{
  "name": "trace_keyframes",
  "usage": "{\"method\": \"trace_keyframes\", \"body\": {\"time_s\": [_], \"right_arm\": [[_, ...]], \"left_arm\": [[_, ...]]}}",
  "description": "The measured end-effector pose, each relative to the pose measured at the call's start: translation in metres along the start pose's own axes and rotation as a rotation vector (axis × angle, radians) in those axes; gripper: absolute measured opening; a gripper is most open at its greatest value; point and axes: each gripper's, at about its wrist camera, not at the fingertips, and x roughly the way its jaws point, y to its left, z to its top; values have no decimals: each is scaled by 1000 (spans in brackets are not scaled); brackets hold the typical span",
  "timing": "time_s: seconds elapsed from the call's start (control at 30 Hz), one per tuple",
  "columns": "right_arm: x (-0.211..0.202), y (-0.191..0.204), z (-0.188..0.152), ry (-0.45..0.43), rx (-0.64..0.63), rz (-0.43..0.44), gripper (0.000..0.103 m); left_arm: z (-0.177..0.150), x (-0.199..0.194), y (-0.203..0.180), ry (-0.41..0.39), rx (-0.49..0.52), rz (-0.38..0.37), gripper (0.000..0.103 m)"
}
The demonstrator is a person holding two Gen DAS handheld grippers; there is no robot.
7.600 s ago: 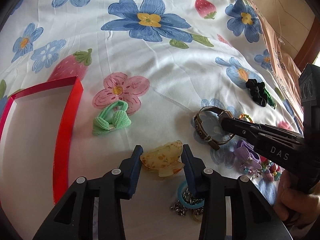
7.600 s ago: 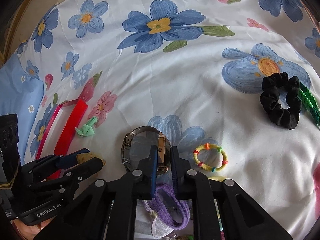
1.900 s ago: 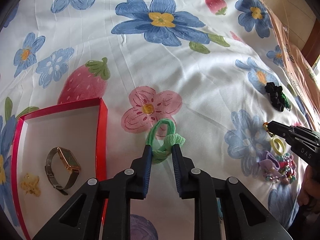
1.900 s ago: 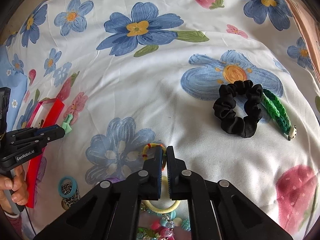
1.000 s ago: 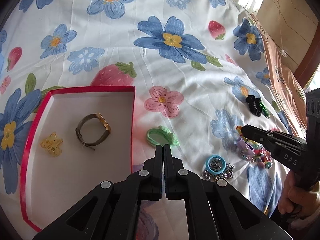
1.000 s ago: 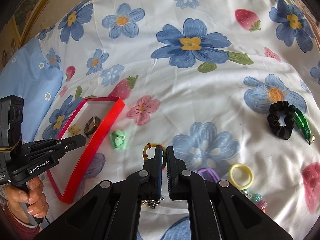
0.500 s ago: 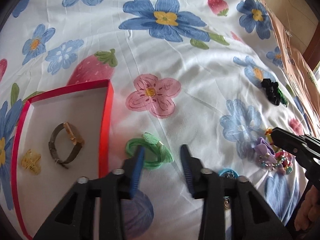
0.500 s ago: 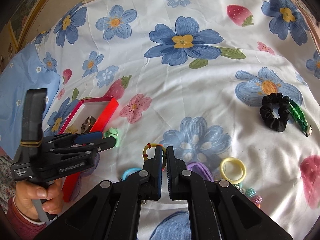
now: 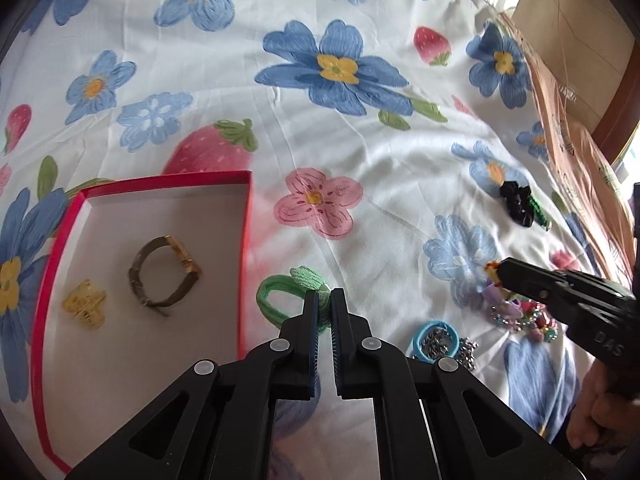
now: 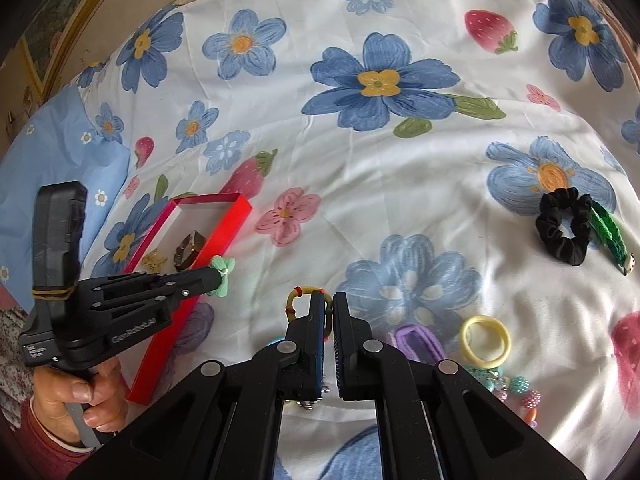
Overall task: Organize jewelry
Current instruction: 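Carry the green hair tie and beaded ring with both tools into the box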
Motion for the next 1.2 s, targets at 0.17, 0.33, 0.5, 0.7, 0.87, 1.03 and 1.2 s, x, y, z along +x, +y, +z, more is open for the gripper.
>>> {"method": "trace_keyframes", "body": {"time_s": [0.17,0.33,0.5,0.7,0.87,1.03,1.2], "right_arm": [[4,20,3,2,-24,31,4],[11,44,5,9,-58,69,4],[20,71,7,21,-93,111,4],[33,106,11,37,-141,156,4],[52,134,11,63,-185,184,4],[79,159,11,105,-236,189,4],[105,177,10,149,-290,176,4]], "left_arm": [[-15,-37,17,-45,-40,6,5],[-30,-65,36,-68,-73,22,5],[-41,-85,55,-82,-101,41,5],[-47,-95,75,-84,-125,77,5],[-51,-95,94,-72,-147,104,5],[-50,-82,113,-45,-163,135,5],[-47,-65,127,-19,-162,165,5]]}}
